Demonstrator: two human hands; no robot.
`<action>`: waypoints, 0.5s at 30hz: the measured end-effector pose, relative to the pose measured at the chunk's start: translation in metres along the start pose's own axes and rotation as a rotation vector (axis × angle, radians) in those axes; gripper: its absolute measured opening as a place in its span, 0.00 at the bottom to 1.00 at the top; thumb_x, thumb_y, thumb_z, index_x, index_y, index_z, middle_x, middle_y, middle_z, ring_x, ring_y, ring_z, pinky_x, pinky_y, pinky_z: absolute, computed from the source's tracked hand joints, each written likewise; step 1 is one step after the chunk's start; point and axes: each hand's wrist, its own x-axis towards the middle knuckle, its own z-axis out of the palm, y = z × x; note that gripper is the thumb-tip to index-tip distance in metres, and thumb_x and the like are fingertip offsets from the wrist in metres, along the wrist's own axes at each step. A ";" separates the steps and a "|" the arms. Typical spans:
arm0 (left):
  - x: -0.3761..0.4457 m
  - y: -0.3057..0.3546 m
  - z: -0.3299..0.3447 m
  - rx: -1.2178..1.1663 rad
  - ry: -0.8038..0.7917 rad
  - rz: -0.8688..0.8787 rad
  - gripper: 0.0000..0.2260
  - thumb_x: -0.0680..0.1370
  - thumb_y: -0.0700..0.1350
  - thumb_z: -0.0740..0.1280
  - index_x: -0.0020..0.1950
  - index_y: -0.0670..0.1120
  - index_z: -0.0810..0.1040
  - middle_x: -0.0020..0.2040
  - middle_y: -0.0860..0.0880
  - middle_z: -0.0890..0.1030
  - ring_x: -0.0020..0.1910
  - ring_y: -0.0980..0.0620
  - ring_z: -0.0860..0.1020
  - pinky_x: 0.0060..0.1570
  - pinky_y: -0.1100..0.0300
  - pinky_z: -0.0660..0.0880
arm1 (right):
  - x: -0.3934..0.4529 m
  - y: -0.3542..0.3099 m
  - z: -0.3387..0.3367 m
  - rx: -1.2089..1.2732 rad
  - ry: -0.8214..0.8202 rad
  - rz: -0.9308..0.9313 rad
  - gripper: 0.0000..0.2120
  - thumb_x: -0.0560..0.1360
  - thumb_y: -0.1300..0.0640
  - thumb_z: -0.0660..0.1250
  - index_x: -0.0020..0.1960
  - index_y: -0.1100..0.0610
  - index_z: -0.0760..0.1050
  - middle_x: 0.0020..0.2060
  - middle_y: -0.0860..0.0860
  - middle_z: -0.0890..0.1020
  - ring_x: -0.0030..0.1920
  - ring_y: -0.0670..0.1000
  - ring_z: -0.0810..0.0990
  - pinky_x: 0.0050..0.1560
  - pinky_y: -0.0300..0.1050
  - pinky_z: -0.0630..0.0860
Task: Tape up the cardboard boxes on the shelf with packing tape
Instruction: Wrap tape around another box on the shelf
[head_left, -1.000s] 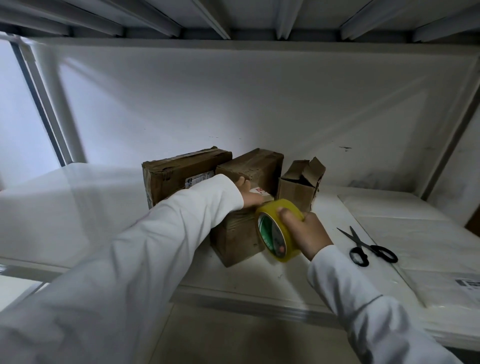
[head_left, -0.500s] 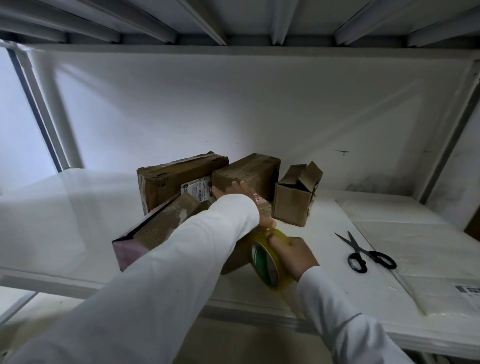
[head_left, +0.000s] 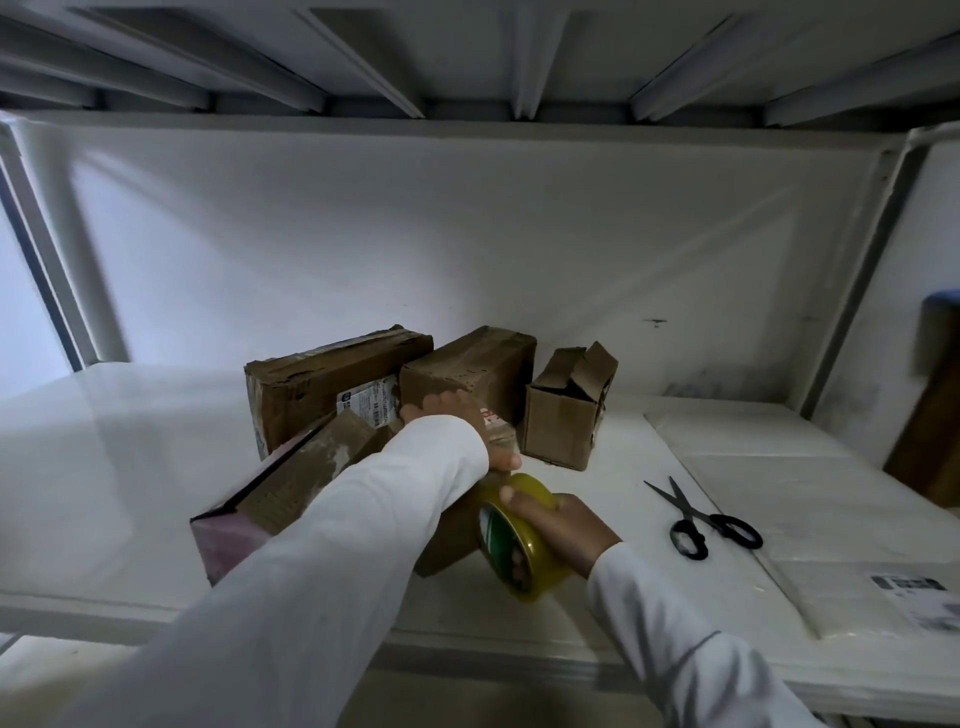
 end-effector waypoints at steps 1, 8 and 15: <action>0.000 -0.002 -0.002 -0.007 0.003 0.015 0.49 0.67 0.70 0.67 0.77 0.44 0.50 0.75 0.41 0.58 0.73 0.40 0.58 0.72 0.43 0.57 | -0.003 0.001 -0.001 0.014 -0.018 -0.021 0.19 0.74 0.39 0.62 0.56 0.52 0.71 0.54 0.53 0.77 0.51 0.52 0.76 0.54 0.45 0.72; 0.001 -0.013 -0.040 -0.245 -0.148 0.186 0.37 0.75 0.60 0.65 0.76 0.42 0.57 0.76 0.44 0.61 0.73 0.48 0.61 0.69 0.62 0.56 | -0.021 -0.031 -0.045 0.178 -0.135 -0.284 0.13 0.65 0.49 0.77 0.42 0.54 0.76 0.35 0.53 0.81 0.33 0.48 0.79 0.32 0.33 0.77; 0.010 -0.023 -0.011 -0.391 -0.327 0.120 0.50 0.62 0.73 0.68 0.73 0.41 0.66 0.72 0.44 0.68 0.70 0.45 0.66 0.71 0.56 0.60 | -0.013 -0.049 -0.071 0.206 -0.431 -0.301 0.12 0.64 0.52 0.73 0.39 0.60 0.78 0.29 0.53 0.81 0.28 0.49 0.80 0.35 0.41 0.78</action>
